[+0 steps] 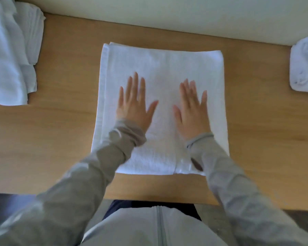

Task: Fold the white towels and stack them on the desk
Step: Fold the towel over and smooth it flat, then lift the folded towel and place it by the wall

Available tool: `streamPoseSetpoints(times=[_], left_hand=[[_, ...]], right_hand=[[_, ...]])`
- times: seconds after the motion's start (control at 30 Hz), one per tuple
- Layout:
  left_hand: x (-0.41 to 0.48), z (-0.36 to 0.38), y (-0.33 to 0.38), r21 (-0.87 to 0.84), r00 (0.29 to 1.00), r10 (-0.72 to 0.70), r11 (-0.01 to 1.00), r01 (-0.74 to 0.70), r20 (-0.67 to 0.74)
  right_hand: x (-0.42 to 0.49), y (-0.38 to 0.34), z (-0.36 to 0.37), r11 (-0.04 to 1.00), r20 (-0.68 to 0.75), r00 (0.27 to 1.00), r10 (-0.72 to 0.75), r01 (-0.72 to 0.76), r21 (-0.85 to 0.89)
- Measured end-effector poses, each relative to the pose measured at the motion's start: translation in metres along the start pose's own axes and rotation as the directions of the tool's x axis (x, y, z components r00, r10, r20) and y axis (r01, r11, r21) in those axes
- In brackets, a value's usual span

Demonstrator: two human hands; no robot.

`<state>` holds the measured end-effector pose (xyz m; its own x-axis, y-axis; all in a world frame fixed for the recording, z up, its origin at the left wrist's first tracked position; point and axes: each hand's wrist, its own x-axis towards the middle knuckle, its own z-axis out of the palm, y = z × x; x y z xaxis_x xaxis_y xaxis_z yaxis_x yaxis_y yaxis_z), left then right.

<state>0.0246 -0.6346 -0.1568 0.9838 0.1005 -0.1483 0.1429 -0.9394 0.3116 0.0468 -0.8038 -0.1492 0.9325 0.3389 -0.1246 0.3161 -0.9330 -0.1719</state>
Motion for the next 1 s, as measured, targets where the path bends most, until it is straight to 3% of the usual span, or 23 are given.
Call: streamPoseSetpoints(times=[0.13, 0.33, 0.57, 0.67, 0.77, 1.0], left_hand=[[-0.082, 0.022, 0.001, 0.037, 0.993, 0.028, 0.999, -0.032, 0.116], [-0.096, 0.03, -0.045, 0.088, 0.994, 0.099, 0.991, -0.103, 0.046], [-0.104, 0.02, -0.042, 0.079, 0.983, 0.158, 0.983, -0.166, 0.097], [-0.124, 0.014, -0.05, 0.124, 0.969, 0.198, 0.968, -0.217, 0.148], [-0.137, 0.009, -0.064, 0.157, 0.94, 0.239, 0.947, -0.281, 0.243], [-0.126, -0.016, -0.099, 0.172, 0.835, 0.384, 0.861, -0.478, 0.394]], right_hand=[[-0.067, -0.007, 0.025, 1.0, 0.13, 0.991, -0.004, 0.002, 0.015], [-0.101, 0.064, 0.036, 0.997, 0.091, 0.995, 0.045, -0.05, 0.053], [-0.105, 0.062, 0.028, 0.998, 0.079, 0.997, 0.023, -0.027, 0.053], [-0.116, 0.049, 0.021, 0.991, 0.085, 0.989, -0.117, 0.111, 0.076], [-0.139, 0.054, 0.021, 0.958, 0.197, 0.939, -0.283, 0.287, 0.009], [-0.137, 0.093, 0.004, 0.906, 0.341, 0.86, -0.379, 0.42, -0.054]])
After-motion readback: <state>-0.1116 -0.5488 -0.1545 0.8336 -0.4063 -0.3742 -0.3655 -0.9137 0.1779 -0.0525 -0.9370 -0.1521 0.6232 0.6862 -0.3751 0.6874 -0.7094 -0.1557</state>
